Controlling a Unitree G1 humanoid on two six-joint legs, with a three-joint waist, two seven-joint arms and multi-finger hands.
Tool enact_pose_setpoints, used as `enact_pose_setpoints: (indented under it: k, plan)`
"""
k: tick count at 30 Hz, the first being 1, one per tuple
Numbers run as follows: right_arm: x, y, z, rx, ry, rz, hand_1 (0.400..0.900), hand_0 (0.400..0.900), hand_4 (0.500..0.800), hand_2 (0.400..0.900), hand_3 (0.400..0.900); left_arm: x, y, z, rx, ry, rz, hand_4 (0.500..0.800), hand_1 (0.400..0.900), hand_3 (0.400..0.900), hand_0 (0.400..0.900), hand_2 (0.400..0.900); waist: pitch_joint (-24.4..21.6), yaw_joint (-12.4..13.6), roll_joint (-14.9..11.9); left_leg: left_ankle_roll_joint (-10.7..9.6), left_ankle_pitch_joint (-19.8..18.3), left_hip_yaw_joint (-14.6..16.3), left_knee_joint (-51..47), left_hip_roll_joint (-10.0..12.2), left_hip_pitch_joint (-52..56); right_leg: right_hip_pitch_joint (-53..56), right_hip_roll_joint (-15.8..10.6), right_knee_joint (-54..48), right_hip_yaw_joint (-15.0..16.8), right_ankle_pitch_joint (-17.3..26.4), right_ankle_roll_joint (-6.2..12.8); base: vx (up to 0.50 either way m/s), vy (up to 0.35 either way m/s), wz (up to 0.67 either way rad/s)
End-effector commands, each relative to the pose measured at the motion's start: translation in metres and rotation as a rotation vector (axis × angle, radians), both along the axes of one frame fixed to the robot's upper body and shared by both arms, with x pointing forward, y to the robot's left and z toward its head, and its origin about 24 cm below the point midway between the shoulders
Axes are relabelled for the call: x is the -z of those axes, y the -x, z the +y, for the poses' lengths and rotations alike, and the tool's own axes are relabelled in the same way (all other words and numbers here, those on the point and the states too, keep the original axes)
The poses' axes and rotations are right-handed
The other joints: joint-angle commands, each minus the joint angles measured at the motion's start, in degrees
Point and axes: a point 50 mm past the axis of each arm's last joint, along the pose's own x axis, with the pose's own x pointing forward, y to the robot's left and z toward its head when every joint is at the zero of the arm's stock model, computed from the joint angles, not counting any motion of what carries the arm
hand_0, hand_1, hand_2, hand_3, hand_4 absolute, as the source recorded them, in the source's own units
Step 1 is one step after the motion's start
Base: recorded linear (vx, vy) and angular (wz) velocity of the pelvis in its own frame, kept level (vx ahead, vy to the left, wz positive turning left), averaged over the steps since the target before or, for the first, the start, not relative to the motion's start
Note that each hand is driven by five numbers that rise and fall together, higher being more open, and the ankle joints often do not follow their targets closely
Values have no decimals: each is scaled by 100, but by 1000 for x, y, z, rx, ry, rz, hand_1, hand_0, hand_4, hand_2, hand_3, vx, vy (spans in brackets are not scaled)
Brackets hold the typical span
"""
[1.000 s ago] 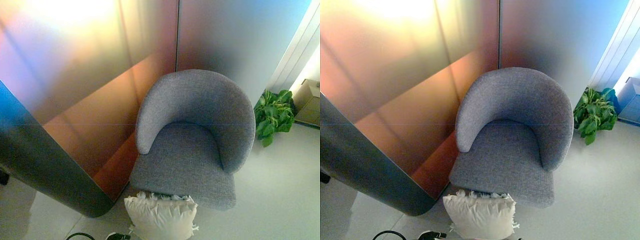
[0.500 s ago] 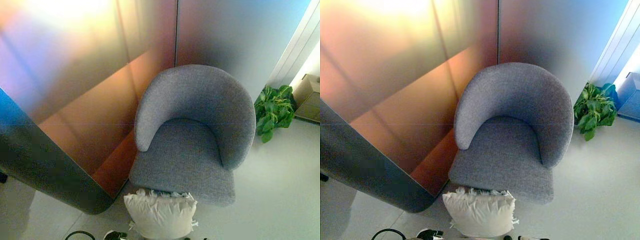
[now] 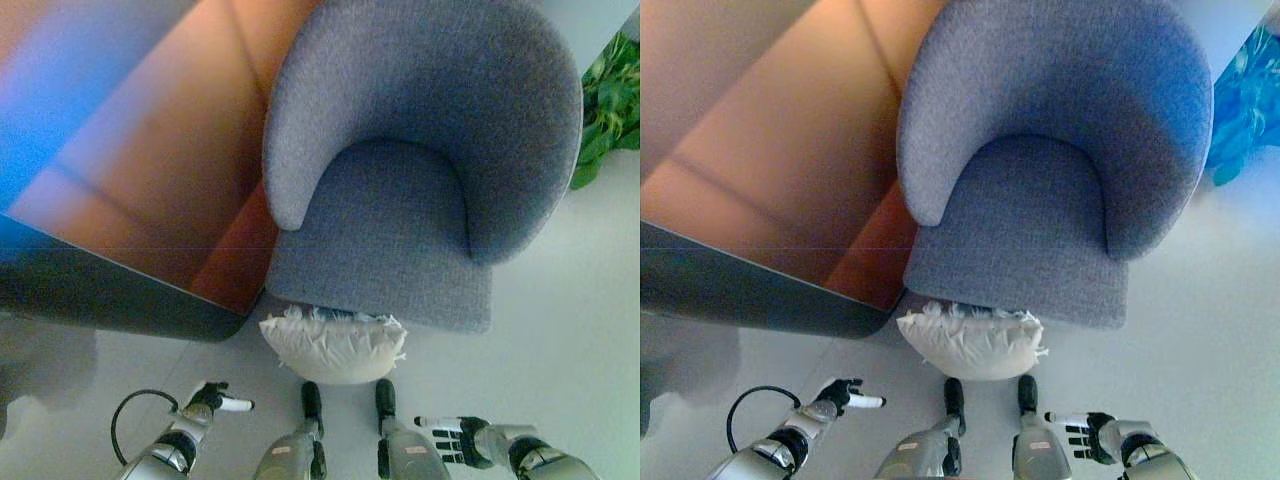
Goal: Pick up the pillow and put it on the sofa.
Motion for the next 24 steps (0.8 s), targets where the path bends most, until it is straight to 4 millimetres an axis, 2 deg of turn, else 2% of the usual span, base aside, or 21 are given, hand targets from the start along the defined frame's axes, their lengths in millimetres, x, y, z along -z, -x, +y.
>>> enact_pose_setpoints:
  k: [1, 7, 13, 19, 24]
  plan:
    - [-12, -15, -7, 16, -9, 5, 900, 900, 800, 900, 900, -23, -19, 30, -73, -111, -67, 800, 900, 900, 900, 900, 337, -120, -266, -58, -505, 19, 294, -459, -188, -463, -177, 702, 224, -526, 249, -97, -5, 0]
    - [-45, -56, -21, 47, -12, -95, 900, 900, 800, 900, 900, -64, -64, 36, -87, -135, -243, 800, 900, 900, 900, 900, 800, -179, -187, -146, -432, 86, 710, -457, -961, -1257, -216, 1095, 193, -528, 203, -102, 30, -1]
    - [-67, -76, -30, 71, 5, -146, 900, 900, 800, 900, 900, -103, -100, 38, -151, -76, -400, 800, 900, 900, 900, 900, 1049, -300, -130, -204, -417, 237, 1190, -415, -1769, -2070, -187, 1499, 198, -545, 154, -57, 38, 1]
    - [-79, -89, -33, 63, 9, -200, 900, 900, 800, 900, 900, -124, -115, 36, -235, -13, -497, 800, 900, 900, 900, 900, 1049, -362, -75, -225, -413, 316, 1385, -382, -2404, -2758, -121, 1689, 246, -543, 140, -10, 6, 0]
    - [-86, -98, -31, 82, 19, -235, 900, 900, 800, 900, 900, -131, -122, 31, -300, 37, -556, 800, 900, 900, 900, 900, 1049, -381, -66, -268, -361, 320, 1509, -340, -2819, -3148, -54, 1805, 288, -531, 116, -6, 0, -1]
